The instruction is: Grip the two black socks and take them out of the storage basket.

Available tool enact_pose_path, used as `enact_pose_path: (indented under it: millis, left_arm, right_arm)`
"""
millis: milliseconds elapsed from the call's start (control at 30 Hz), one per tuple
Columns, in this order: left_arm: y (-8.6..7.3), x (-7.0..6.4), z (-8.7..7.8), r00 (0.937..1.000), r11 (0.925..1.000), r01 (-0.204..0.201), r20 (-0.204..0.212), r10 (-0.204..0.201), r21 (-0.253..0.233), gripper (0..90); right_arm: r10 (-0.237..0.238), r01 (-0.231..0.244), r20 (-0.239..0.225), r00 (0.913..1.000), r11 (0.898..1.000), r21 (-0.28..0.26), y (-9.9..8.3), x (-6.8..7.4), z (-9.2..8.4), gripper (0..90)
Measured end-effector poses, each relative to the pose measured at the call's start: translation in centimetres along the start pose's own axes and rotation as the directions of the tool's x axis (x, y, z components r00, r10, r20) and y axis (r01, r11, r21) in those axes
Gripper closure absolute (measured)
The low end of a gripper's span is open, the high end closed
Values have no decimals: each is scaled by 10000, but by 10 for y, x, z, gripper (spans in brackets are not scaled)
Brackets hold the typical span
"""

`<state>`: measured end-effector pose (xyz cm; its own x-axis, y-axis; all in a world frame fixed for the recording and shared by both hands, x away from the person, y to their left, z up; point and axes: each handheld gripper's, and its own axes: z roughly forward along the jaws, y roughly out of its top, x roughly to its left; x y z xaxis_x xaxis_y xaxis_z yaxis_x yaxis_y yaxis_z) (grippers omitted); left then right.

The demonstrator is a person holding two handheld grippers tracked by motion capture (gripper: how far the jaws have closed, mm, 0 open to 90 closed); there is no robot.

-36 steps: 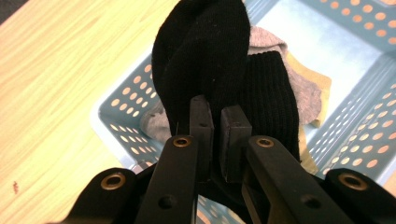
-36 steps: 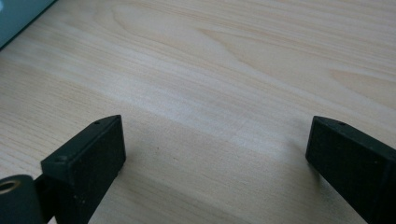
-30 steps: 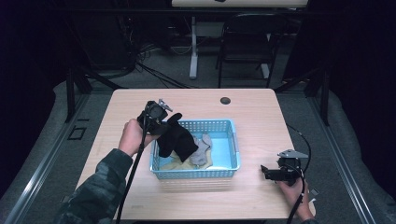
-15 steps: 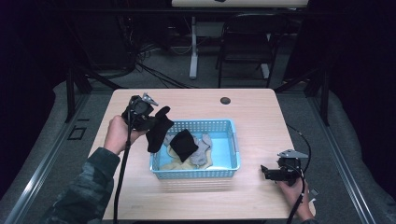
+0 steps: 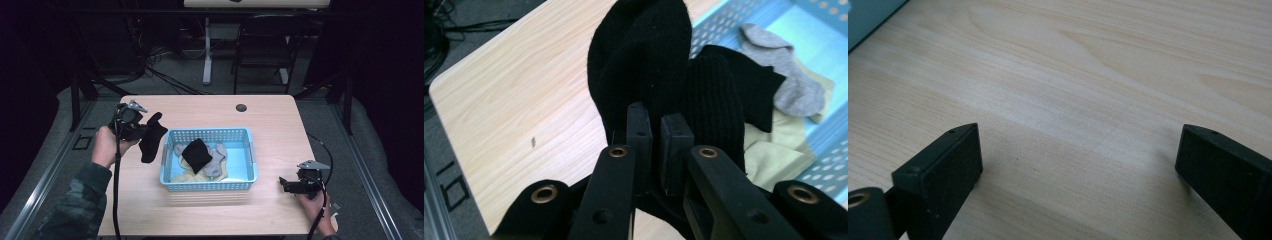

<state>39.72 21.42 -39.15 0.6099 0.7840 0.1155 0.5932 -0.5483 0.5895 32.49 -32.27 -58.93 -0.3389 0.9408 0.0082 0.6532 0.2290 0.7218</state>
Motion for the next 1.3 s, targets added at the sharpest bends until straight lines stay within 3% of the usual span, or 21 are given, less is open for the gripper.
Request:
enact_pose_path:
  millis: [333,733,1000,1067,1167,1300]
  left_arm:
    - [-27,24,3,9975,9975,675,-231,-669,228,850]
    - [-56,46,15,9892,9873,1453,-308,-1435,643,851]
    - [-73,58,29,9827,9767,1851,-305,-1828,1084,852]
    - [-78,61,34,9779,9723,2092,-276,-2074,1046,851]
    - [-87,65,44,9729,9633,2309,-237,-2298,1372,851]
    - [-93,66,53,9698,9564,2433,-247,-2426,1616,851]
  right_arm:
    - [4,-4,5,10000,10000,0,0,0,0,42]
    - [7,-7,6,10000,10000,-3,0,0,0,42]
    - [6,-6,7,10000,10000,-5,0,0,0,42]
    - [9,-9,8,10000,10000,-2,0,0,0,43]
    - [21,-21,11,10000,10000,-17,0,0,0,42]
    - [17,-17,13,10000,10000,-15,0,0,0,43]
